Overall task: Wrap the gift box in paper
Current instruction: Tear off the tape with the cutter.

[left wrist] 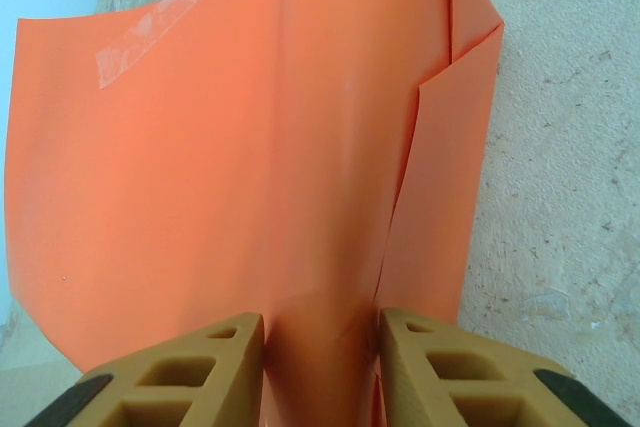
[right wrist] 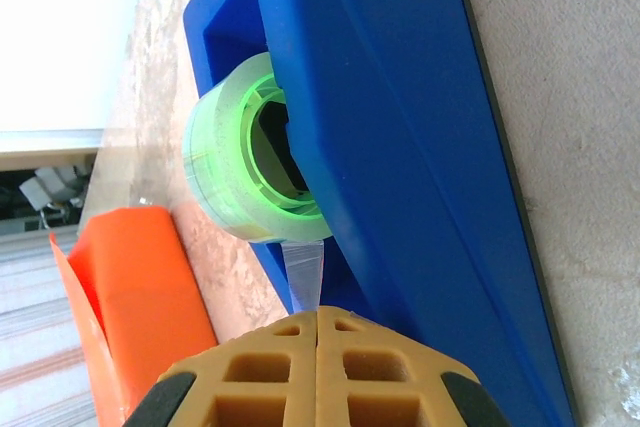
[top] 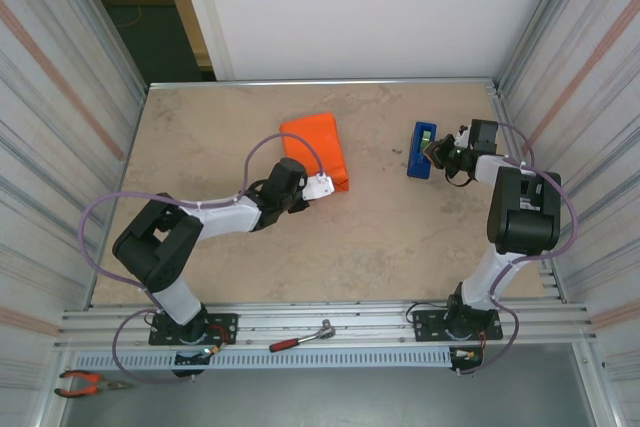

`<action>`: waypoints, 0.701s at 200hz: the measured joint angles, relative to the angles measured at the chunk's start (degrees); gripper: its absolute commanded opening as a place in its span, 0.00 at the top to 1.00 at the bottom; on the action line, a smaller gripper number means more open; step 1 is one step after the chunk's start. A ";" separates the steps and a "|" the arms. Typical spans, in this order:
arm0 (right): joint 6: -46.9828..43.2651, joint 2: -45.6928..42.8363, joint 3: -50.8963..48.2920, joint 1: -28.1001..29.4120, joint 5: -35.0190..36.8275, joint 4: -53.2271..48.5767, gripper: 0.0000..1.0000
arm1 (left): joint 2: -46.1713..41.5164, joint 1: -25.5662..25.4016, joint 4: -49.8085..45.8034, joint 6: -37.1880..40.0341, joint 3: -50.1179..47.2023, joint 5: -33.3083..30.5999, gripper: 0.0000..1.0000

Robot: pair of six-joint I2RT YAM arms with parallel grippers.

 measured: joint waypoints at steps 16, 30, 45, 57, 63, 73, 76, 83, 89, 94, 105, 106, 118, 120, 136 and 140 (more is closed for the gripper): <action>0.24 -0.44 -0.20 0.04 -0.52 0.50 1.00 | 0.00 0.00 0.00 0.00 0.00 0.00 0.66; 0.59 -1.51 -0.63 0.15 -0.94 0.94 1.00 | 0.00 0.00 0.00 -0.02 0.00 0.00 0.66; 1.20 -2.82 -1.16 0.44 -0.96 0.96 1.00 | 0.00 0.00 0.00 -0.02 0.00 0.00 0.66; 1.51 -3.89 -1.66 0.72 -0.96 1.01 1.00 | 0.00 0.00 0.00 -0.02 0.00 0.00 0.66; 1.55 -4.31 -1.81 0.81 -0.92 1.09 1.00 | 0.00 0.00 0.00 -0.02 0.00 0.00 0.66; 1.57 -4.83 -2.12 0.87 -0.94 1.55 1.00 | 0.00 0.00 0.02 -0.02 0.00 0.00 0.66; 1.60 -5.01 -2.29 0.87 -0.92 1.73 1.00 | 0.00 0.00 0.02 -0.02 0.00 0.00 0.66; 1.77 -5.38 -2.62 0.87 -0.94 1.88 1.00 | 0.00 0.00 0.02 -0.02 0.00 0.00 0.66; 1.90 -5.73 -3.02 0.87 -0.96 2.14 1.00 | 0.00 0.00 0.02 -0.02 0.00 0.00 0.66; 2.01 -6.03 -3.39 0.87 -0.94 2.29 1.00 | 0.00 0.00 0.02 -0.02 0.00 0.00 0.66; 2.54 -6.71 -4.17 0.85 -0.94 2.47 1.00 | 0.00 0.00 0.02 -0.02 0.00 0.00 0.66; 2.58 -6.80 -4.28 0.85 -0.92 2.49 1.00 | 0.00 0.00 0.02 -0.02 0.00 0.00 0.66; 3.02 -7.61 -5.16 0.87 -0.92 2.78 1.00 | 0.00 0.00 0.02 -0.02 0.00 0.00 0.66; 3.06 -7.72 -5.27 0.87 -0.94 2.80 1.00 | 0.00 0.00 0.02 -0.02 0.00 0.00 0.66; 3.28 -8.85 -6.47 0.87 -0.92 3.43 1.00 | 0.00 0.00 0.02 -0.02 0.00 -0.02 0.66; 3.30 -9.05 -6.73 0.87 -0.94 3.54 1.00 | 0.00 0.00 0.02 -0.02 0.00 0.00 0.66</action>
